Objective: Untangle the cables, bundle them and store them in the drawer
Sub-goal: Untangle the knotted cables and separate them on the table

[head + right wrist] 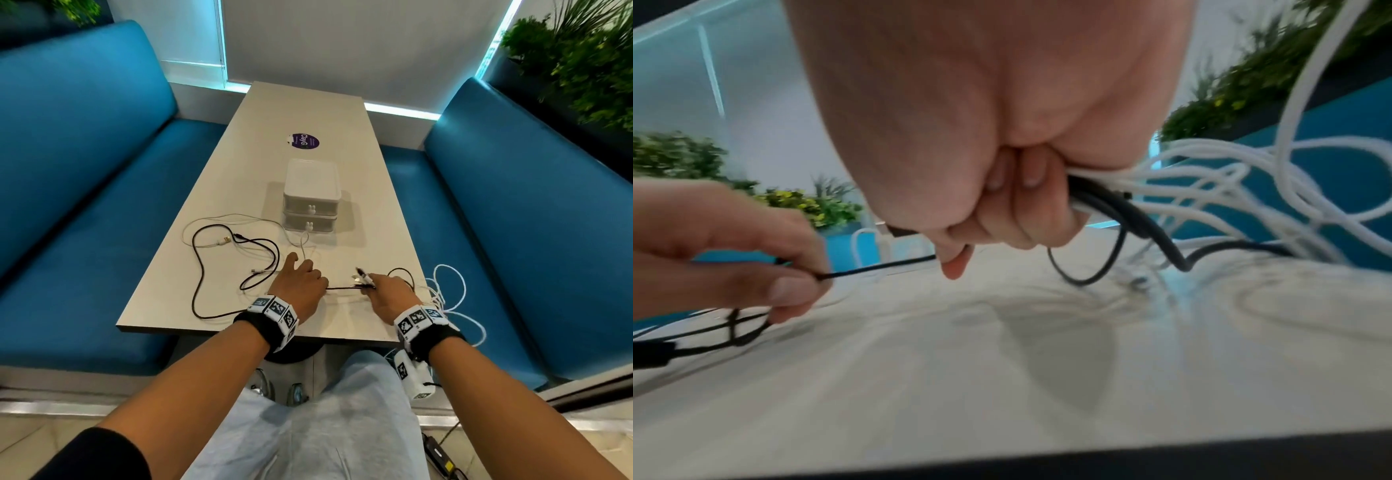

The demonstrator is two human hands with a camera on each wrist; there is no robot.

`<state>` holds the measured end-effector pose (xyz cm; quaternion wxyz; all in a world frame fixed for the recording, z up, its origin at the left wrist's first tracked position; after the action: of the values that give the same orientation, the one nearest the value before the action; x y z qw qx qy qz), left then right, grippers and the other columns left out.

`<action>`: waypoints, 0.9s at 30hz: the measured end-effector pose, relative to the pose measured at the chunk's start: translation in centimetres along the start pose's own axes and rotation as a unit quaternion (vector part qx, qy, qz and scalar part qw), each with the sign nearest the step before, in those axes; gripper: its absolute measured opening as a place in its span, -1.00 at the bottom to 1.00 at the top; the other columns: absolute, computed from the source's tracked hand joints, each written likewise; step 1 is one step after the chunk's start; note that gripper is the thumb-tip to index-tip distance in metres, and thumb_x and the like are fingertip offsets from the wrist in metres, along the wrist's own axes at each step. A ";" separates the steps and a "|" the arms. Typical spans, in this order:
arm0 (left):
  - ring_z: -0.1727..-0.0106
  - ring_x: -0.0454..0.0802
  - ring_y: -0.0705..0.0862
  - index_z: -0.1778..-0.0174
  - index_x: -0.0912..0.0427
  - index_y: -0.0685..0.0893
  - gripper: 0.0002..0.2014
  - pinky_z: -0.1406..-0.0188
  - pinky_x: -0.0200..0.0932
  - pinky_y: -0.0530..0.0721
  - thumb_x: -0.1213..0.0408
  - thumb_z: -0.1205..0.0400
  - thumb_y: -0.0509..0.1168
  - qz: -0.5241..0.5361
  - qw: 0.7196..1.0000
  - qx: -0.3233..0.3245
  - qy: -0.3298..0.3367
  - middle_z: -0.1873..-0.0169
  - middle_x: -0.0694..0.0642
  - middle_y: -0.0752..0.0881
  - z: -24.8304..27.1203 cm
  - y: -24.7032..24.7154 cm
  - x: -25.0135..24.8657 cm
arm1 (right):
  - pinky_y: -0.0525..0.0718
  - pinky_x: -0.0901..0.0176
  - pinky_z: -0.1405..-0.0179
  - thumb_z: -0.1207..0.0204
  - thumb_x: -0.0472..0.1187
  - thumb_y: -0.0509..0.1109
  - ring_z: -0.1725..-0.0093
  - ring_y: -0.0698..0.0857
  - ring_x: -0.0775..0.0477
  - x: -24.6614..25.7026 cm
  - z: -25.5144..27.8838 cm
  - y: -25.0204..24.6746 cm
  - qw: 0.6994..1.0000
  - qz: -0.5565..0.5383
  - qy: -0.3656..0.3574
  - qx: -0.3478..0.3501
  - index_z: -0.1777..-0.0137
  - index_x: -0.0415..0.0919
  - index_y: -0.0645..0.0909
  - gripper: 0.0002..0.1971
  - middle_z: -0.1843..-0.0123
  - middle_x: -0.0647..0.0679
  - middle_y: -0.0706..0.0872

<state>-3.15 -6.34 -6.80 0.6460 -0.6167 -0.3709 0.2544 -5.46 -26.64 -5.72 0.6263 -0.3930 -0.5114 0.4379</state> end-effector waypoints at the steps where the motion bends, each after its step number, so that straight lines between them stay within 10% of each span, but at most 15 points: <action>1: -0.28 0.10 0.51 -0.18 0.02 0.67 -0.77 -0.43 0.25 0.12 0.28 -0.67 0.19 0.003 1.000 0.001 -0.003 -0.05 -0.03 0.72 -0.1 -0.2 0.1 | 0.59 0.04 0.10 -0.67 -0.04 0.26 -0.04 0.71 -0.32 -0.7 0.0 -0.4 1.000 0.007 0.023 -0.011 -0.21 -0.10 0.63 -0.76 -0.06 -0.25 0.76; 12: -0.21 0.12 0.52 -0.46 -0.08 0.44 -0.34 -0.22 0.07 0.32 0.57 -0.48 0.24 0.077 0.997 -0.012 -0.009 -0.32 -0.03 0.47 -0.3 -0.7 0.2 | 0.53 0.06 0.29 -0.71 -0.07 0.15 0.23 0.60 -0.19 -2.2 0.0 -2.0 0.989 0.059 0.120 -0.062 -0.06 -0.11 0.57 -0.81 0.22 -0.07 0.56; 21: -0.17 0.11 0.49 0.09 0.02 0.61 -0.71 -0.28 0.16 0.27 0.02 -0.66 0.01 0.072 0.992 0.028 -0.096 0.05 0.01 0.65 0.2 -0.2 2.7 | 0.63 0.01 0.15 -0.65 -0.22 0.10 0.11 0.66 -0.24 -5.2 0.8 -2.3 0.980 0.067 0.179 -0.049 -0.06 -0.18 0.59 -0.78 0.01 -0.20 0.71; 27: -0.52 0.13 0.33 -0.26 0.02 0.62 -0.66 -0.46 0.21 0.11 0.10 -0.61 0.13 0.064 0.996 -0.022 -0.066 -0.28 0.01 0.62 -0.2 0.7 0.2 | 0.59 0.03 0.19 -0.65 -0.18 0.13 0.12 0.67 -0.26 -3.5 0.8 -1.6 0.984 0.050 0.163 -0.053 0.01 -0.13 0.56 -0.84 0.14 -0.11 0.57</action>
<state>-2.78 -6.24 -7.49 0.5890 -0.6351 -0.3778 0.3272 -6.35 -30.42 -5.07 0.6566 -0.5172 -0.4045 0.3711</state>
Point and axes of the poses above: each hand's wrist, its own z-axis away from the middle knuckle, its own y-axis out of the palm, x = y × z, the point moved 1 cm from there along -z, towards the middle knuckle
